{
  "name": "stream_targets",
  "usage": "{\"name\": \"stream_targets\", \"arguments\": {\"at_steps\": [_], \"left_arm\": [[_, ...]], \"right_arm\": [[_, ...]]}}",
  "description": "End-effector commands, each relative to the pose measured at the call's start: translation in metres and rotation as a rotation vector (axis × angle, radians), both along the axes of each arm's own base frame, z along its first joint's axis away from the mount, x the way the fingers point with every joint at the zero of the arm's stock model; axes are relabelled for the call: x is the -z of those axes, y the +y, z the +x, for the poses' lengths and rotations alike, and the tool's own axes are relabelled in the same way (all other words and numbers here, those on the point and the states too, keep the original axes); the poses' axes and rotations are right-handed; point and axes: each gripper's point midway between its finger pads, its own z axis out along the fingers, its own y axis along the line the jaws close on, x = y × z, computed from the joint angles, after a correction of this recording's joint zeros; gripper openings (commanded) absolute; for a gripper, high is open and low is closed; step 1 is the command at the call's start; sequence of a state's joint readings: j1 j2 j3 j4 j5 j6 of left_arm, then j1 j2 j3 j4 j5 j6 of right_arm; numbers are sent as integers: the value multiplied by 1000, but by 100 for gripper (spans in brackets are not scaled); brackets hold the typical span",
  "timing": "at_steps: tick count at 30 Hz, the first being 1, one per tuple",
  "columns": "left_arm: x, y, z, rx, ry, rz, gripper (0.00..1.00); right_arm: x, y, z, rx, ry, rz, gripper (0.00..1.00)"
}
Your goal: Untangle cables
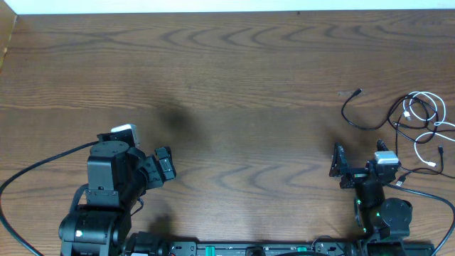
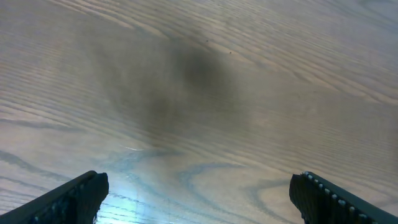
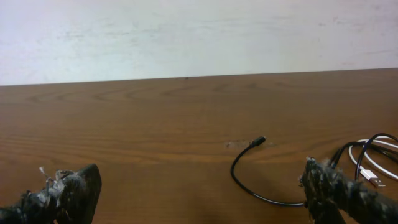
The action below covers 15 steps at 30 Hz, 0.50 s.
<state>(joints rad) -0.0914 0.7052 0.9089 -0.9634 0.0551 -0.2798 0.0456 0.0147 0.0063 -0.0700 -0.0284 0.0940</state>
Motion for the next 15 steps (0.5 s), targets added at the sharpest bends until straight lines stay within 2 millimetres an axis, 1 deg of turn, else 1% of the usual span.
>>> {"name": "stream_targets", "arguments": {"at_steps": [1,15], "left_arm": [[2,0,0,11,5,3,98],[2,0,0,11,5,3,98]], "right_arm": [[0,-3,0,16,-1,-6,99],[0,-3,0,16,-1,-6,99]]}}
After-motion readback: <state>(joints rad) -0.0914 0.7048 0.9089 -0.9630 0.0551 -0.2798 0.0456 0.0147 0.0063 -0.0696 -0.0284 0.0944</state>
